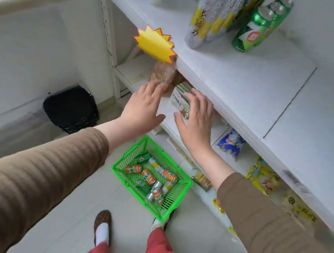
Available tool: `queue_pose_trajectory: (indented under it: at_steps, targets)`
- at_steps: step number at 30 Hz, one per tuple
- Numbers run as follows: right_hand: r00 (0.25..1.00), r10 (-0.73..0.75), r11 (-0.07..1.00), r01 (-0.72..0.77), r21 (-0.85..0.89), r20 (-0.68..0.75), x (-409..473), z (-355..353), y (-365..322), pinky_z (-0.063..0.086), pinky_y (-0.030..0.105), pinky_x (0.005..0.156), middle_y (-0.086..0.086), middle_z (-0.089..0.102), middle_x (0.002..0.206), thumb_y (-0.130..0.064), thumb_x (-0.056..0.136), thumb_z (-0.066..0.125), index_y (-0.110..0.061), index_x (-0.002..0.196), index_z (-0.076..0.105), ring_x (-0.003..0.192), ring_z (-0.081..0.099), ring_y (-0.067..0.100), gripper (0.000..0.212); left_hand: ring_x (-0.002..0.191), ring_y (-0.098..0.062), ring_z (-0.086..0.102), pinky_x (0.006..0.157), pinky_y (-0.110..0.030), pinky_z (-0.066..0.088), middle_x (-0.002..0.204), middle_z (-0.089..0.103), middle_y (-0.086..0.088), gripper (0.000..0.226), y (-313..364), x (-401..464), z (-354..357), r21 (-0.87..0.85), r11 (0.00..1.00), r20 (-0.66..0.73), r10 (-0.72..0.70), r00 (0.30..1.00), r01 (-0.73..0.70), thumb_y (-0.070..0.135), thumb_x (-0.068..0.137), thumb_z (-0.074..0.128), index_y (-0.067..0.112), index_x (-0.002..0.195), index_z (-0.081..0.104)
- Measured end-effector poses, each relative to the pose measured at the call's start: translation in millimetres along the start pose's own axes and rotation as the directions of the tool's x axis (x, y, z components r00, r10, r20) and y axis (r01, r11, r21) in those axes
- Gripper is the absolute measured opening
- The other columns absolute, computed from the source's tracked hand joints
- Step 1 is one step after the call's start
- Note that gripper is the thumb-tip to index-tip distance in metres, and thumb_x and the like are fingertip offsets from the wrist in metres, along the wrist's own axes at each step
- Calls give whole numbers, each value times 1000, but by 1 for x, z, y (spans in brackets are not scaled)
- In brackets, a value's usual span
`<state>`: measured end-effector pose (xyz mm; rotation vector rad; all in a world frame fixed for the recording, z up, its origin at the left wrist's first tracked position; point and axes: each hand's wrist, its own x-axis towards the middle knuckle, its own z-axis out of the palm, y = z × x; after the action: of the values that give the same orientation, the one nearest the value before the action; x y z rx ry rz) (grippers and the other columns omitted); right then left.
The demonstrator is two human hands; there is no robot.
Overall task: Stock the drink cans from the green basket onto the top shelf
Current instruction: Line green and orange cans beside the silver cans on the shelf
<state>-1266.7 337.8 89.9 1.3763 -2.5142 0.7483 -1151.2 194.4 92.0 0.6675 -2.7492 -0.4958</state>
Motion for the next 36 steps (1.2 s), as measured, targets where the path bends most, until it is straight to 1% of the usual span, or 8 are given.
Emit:
queue_pose_trajectory:
  at_steps: [4, 8, 15, 18, 23, 29, 32, 36]
  targets:
    - [986, 95, 993, -103, 51, 138, -56, 65, -13, 34, 41, 113, 7, 47, 146, -24, 85, 72, -14, 134, 53, 133, 42, 30, 53, 130, -35, 39, 104, -47, 40, 145, 39, -13, 86, -48, -53, 42, -5, 999, 113, -35, 993, 36, 35, 70, 71, 10, 143, 35]
    - [940, 199, 969, -230, 84, 278, -110, 131, 0, 34, 39, 113, 6, 47, 142, -20, 86, 70, -14, 133, 52, 132, 42, 29, 50, 133, -32, 35, 105, -44, 39, 147, 36, -9, 87, -82, -94, 99, -11, 995, 241, -95, 966, 100, 33, 73, 73, 13, 147, 30]
    - [776, 323, 920, -391, 11, 542, -199, 279, 51, 35, 37, 106, 8, 54, 132, -16, 85, 71, -12, 130, 53, 122, 49, 31, 48, 132, -32, 35, 107, -43, 37, 146, 36, -10, 87, -141, -149, 239, 59, 974, 451, -220, 865, 217, 36, 78, 70, 11, 149, 26]
    - [708, 335, 913, -408, -28, 622, -235, 349, 75, 33, 39, 107, 11, 56, 129, -16, 85, 73, -10, 129, 54, 123, 49, 34, 48, 134, -31, 32, 110, -43, 35, 148, 33, -10, 87, -162, -170, 306, 82, 966, 522, -251, 815, 245, 36, 81, 67, 12, 151, 21]
    - [616, 351, 905, -416, -87, 705, -278, 452, 109, 39, 43, 108, 11, 54, 133, -16, 88, 72, -10, 132, 52, 128, 46, 31, 48, 136, -30, 31, 110, -42, 35, 149, 32, -9, 88, -190, -195, 404, 100, 968, 620, -242, 746, 231, 40, 83, 65, 13, 152, 18]
    - [574, 274, 948, -298, -115, 772, -301, 553, 135, 42, 42, 107, 9, 50, 137, -3, 88, 65, -14, 139, 50, 131, 43, 30, 54, 136, -29, 34, 108, -41, 36, 149, 34, -10, 84, -219, -203, 483, 148, 977, 706, -212, 676, 153, 40, 87, 62, 13, 152, 16]
    - [589, 210, 976, -166, -138, 780, -304, 595, 142, 46, 44, 99, 6, 47, 141, 4, 90, 55, -17, 144, 47, 132, 42, 29, 59, 133, -29, 38, 104, -41, 39, 148, 36, -10, 76, -233, -206, 509, 190, 977, 725, -207, 657, 99, 37, 89, 60, 12, 150, 22]
    - [591, 139, 980, 32, -195, 795, -310, 638, 147, 41, 37, 100, 5, 47, 142, -1, 93, 54, -17, 144, 46, 132, 41, 26, 54, 126, -28, 45, 93, -43, 44, 141, 44, -8, 70, -241, -210, 528, 245, 966, 717, -235, 657, 79, 44, 89, 55, 13, 146, 28]
